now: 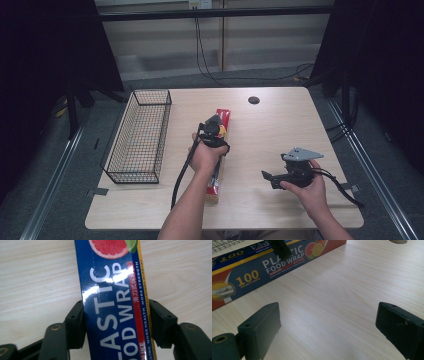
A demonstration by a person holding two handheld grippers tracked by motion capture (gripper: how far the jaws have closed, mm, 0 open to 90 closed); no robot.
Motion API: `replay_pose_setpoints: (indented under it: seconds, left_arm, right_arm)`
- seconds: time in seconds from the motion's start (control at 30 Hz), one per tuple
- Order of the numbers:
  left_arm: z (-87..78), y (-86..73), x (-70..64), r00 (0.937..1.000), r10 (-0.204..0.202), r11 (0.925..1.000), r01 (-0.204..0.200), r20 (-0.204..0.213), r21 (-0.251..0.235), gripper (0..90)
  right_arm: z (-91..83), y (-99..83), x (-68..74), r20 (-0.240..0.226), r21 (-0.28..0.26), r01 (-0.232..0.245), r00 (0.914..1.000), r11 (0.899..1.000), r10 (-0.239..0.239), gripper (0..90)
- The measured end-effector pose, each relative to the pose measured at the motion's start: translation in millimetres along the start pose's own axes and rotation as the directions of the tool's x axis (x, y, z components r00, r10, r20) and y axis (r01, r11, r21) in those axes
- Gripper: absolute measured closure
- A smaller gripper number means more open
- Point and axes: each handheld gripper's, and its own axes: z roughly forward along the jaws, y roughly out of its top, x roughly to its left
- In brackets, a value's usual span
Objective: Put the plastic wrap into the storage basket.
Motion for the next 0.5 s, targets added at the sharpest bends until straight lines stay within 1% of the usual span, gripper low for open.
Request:
replay_pose_setpoints:
  seconds: [0.03,0.07,0.1,0.2,0.27,0.3,0.33,0.37,0.4,0.43,0.5]
  left_arm:
    - [-1.4,0.0,1.2,0.9999,0.011,0.9998,-0.011,-0.002,0.018,42.4]
    - [-1.5,-0.2,1.4,1.0000,0.000,0.9998,0.000,-0.002,0.019,43.2]
    - [-1.5,-0.2,1.8,1.0000,0.009,0.9997,-0.009,-0.003,0.021,43.2]
    - [-3.3,0.3,3.3,0.9986,0.051,0.9973,-0.051,-0.010,0.053,44.0]
    - [-3.7,0.0,4.0,0.9984,0.056,0.9967,-0.055,-0.012,0.059,44.1]
    - [-5.0,-0.2,2.7,0.9983,0.055,0.9959,-0.053,-0.019,0.074,44.1]
    - [-5.8,0.0,4.4,0.9973,0.070,0.9949,-0.068,-0.020,0.074,44.2]
    - [-7.3,-0.1,5.2,0.9983,0.056,0.9953,-0.055,-0.013,0.079,44.2]
    - [-7.8,0.0,5.6,0.9985,0.054,0.9959,-0.053,-0.011,0.074,44.2]
    - [-11.3,0.1,7.7,0.9980,0.063,0.9943,-0.062,-0.005,0.086,44.3]
    - [-12.9,0.3,8.6,0.9983,0.057,0.9953,-0.057,-0.003,0.079,44.3]
  right_arm:
    - [-0.3,0.1,-0.2,0.002,-0.001,0.000,1.0000,1.000,0.000,5.4]
    - [-0.7,0.4,-0.4,0.002,-0.004,-0.003,1.0000,1.000,0.003,5.4]
    - [-0.7,0.4,-0.4,0.002,-0.004,-0.003,1.0000,1.000,0.003,5.4]
    - [0.1,0.5,-1.3,0.003,-0.009,0.006,1.0000,1.000,-0.006,5.3]
    - [-0.2,0.6,-1.4,0.004,-0.006,0.003,1.0000,1.000,-0.003,5.3]
    - [-0.2,0.6,-1.4,0.004,-0.006,0.003,1.0000,1.000,-0.003,5.3]
    - [-0.3,0.8,-1.5,0.001,-0.004,0.000,1.0000,1.000,0.000,5.2]
    - [-0.6,1.2,-1.5,-0.002,-0.002,-0.009,1.0000,1.000,0.009,5.2]
    - [-0.5,1.5,-1.7,0.002,-0.009,-0.009,1.0000,1.000,0.009,5.1]
    - [-0.5,2.2,-2.7,-0.002,-0.011,-0.001,1.0000,1.000,0.001,4.5]
    - [-0.6,2.5,-2.8,-0.002,-0.013,-0.003,1.0000,1.000,0.003,4.2]
